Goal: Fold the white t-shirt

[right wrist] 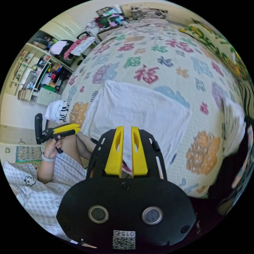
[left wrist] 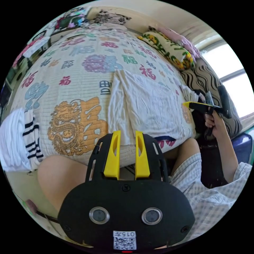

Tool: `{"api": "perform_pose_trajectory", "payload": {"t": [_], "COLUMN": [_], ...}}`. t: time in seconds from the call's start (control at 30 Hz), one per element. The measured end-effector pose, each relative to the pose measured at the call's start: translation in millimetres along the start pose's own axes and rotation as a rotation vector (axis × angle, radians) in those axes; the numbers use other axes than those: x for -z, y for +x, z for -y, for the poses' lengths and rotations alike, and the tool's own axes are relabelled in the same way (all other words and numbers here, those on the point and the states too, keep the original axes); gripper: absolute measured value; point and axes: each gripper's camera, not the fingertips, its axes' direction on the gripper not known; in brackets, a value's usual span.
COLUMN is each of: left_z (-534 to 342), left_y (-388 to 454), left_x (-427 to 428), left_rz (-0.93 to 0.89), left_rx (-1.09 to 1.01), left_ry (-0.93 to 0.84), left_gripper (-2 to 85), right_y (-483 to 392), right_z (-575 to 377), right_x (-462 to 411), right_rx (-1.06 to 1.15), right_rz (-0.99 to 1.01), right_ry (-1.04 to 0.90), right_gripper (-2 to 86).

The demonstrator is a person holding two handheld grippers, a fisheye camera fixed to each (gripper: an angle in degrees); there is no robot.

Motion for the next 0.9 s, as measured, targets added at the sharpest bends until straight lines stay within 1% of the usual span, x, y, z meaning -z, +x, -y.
{"api": "perform_pose_trajectory", "payload": {"t": [0.07,0.17,0.3,0.37,0.57,0.73,0.8,0.9], "left_z": [-11,-22,-28,-32,-40,-48,-52,-59], "left_y": [-6,-7,-5,-1,16,33,39,50], "left_x": [-6,-14,-28,-44,-68,-81,-84,-83], "left_rz": [0.023,0.032,0.054,0.066,0.080,0.088,0.084,0.047], "left_rx": [0.060,0.090,0.101,0.106,0.061,0.032,0.028,0.020], "left_ry": [0.011,0.015,-0.003,-0.040,-0.062,-0.058,-0.042,0.005], "left_gripper": [8.5,7.6,7.0,6.7,2.4,0.4,0.1,-0.1], "right_y": [-36,-78,-112,-126,-128,-124,-119,-102], "right_z": [50,108,160,184,218,223,222,216], "right_x": [-14,-41,-80,-106,-146,-155,-149,-125], "right_rx": [0.104,0.200,0.251,0.274,0.256,0.310,0.324,0.305], "right_rz": [-0.018,-0.062,-0.130,-0.219,-0.275,-0.336,-0.327,-0.234], "right_ry": [-0.006,-0.032,-0.109,-0.177,-0.288,-0.305,-0.289,-0.229], "right_gripper": [6.6,6.8,7.1,7.5,7.8,6.1,4.9,4.0]}}
